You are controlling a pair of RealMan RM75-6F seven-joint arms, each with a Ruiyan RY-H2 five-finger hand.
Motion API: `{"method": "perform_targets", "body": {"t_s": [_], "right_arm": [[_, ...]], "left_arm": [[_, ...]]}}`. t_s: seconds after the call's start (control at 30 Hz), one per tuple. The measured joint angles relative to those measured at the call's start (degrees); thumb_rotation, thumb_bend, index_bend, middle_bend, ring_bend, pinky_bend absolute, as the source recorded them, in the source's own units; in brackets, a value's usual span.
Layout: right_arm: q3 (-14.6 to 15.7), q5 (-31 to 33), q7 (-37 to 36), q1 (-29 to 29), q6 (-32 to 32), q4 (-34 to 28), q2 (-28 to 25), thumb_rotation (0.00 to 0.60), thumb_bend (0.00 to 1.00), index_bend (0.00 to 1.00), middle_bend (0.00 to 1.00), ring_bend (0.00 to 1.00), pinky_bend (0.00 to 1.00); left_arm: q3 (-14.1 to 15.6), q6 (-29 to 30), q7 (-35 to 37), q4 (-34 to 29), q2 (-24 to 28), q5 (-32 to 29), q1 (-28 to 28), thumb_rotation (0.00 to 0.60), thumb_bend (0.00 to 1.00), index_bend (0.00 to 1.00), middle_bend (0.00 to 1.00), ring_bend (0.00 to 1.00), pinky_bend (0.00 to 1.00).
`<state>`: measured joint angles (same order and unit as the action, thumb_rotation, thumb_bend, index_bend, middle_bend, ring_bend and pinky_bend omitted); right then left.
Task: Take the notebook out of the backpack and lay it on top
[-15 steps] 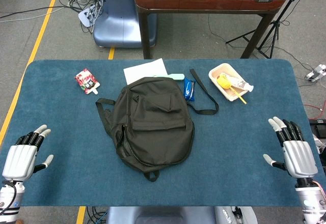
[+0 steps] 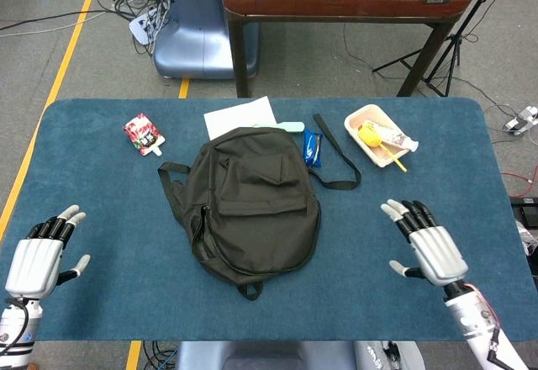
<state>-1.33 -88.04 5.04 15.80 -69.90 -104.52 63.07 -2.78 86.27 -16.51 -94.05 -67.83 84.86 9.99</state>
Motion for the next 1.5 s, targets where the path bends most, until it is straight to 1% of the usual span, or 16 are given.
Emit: {"method": "perform_targets", "body": {"t_s": [0.13, 0.3, 0.47, 0.6, 0.73, 0.97, 1.17, 1.33, 1.43, 1.5], "right_arm": [[-0.4, -0.3, 0.2, 4.0, 6.0, 0.2, 2.7, 0.6, 0.17, 0.0, 0.07, 0.0, 0.04], [-1.4, 0.0, 1.0, 10.0, 12.8, 2.1, 8.6, 0.6, 0.17, 0.0, 0.07, 0.0, 0.04], [-2.4, 1.3, 1.6, 14.2, 17.8, 6.2, 15.4, 0.6, 0.17, 0.0, 0.05, 0.0, 0.04], [-2.9, 2.4, 2.1, 16.7, 20.3, 10.0, 20.4, 0.6, 0.17, 0.0, 0.03, 0.0, 0.04], [-2.9, 3.0, 3.4, 18.2, 21.2, 13.6, 24.8, 0.6, 0.17, 0.0, 0.0, 0.0, 0.0], [-2.6, 3.5, 5.7, 19.5, 20.4, 19.4, 31.8, 0.6, 0.16, 0.0, 0.0, 0.0, 0.0], [-2.4, 2.9, 6.8, 20.0, 18.3, 24.6, 36.6, 0.6, 0.16, 0.0, 0.0, 0.0, 0.0], [-2.5, 2.7, 6.7, 20.6, 17.4, 28.1, 39.5, 0.6, 0.16, 0.0, 0.0, 0.0, 0.0], [-2.8, 2.8, 6.1, 21.0, 16.9, 29.7, 40.7, 0.6, 0.19, 0.0, 0.0, 0.0, 0.0], [-3.0, 2.8, 5.7, 21.3, 16.5, 30.3, 41.0, 0.6, 0.24, 0.0, 0.0, 0.0, 0.0]], "left_arm": [[-0.2, 0.3, -0.1, -0.5, 0.5, 0.1, -0.3, 0.6, 0.21, 0.21, 0.17, 0.22, 0.27], [-0.3, 0.4, 0.0, -1.2, 0.9, 0.1, -0.6, 0.6, 0.21, 0.21, 0.17, 0.22, 0.27], [-0.2, 0.4, 0.0, -2.0, 1.4, 0.4, -0.9, 0.6, 0.21, 0.21, 0.17, 0.22, 0.27], [-0.3, 0.3, 0.3, -2.1, 1.6, 0.3, -1.0, 0.6, 0.2, 0.21, 0.17, 0.22, 0.27], [-0.4, -0.1, 0.6, -1.9, 1.6, 0.0, -1.0, 0.6, 0.21, 0.21, 0.17, 0.22, 0.27], [-0.5, -0.8, 1.6, -1.2, 1.7, -0.3, -1.0, 0.6, 0.21, 0.21, 0.17, 0.22, 0.27], [-0.7, -1.2, 2.7, -0.4, 1.6, -0.3, -0.9, 0.6, 0.21, 0.21, 0.17, 0.22, 0.27], [-0.8, -1.6, 3.5, 0.2, 1.5, -0.2, -0.7, 0.6, 0.21, 0.21, 0.17, 0.22, 0.27], [-0.8, -1.5, 3.8, 0.3, 1.5, 0.0, -0.7, 0.6, 0.21, 0.21, 0.17, 0.22, 0.27], [-0.8, -1.5, 3.8, 0.4, 1.6, 0.1, -0.8, 0.6, 0.21, 0.21, 0.17, 0.22, 0.27]]}}
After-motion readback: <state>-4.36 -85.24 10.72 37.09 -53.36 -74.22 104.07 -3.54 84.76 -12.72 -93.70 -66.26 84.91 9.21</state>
